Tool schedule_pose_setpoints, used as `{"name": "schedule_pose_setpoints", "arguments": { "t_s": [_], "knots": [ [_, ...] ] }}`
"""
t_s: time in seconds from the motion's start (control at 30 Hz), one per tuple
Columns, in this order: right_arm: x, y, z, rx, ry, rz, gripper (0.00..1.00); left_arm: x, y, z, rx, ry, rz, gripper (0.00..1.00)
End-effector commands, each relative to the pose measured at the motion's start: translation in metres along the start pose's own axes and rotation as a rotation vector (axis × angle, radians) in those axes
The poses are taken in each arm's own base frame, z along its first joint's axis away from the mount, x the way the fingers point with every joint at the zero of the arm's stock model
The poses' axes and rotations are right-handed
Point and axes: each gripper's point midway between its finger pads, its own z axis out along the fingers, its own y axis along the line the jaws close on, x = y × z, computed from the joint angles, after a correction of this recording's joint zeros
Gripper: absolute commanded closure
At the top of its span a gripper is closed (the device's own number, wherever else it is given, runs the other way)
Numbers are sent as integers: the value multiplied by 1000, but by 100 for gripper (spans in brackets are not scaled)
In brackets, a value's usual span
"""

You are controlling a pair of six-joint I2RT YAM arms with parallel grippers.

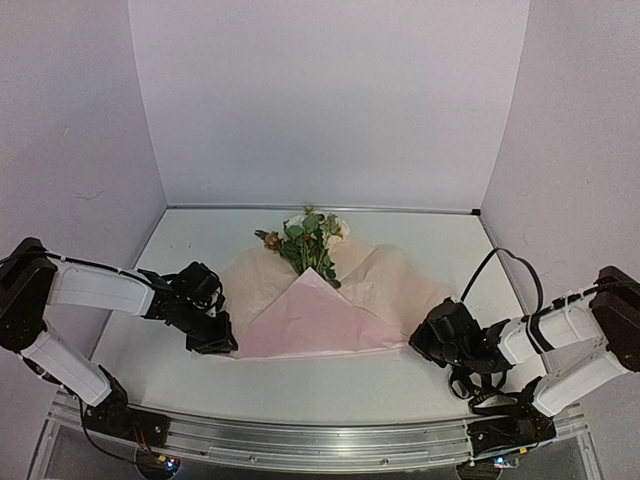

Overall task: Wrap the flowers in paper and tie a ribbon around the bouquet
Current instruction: Press the fold line of the 1/4-folded wrapping paper.

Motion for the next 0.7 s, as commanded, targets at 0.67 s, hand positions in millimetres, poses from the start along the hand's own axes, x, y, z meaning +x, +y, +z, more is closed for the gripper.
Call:
{"name": "schedule_pose_setpoints", "arguments": {
  "t_s": [0.67],
  "knots": [
    [7,28,-15,-95,-17,-141,100,6,-255,48,384,-51,804,81]
  ]
}}
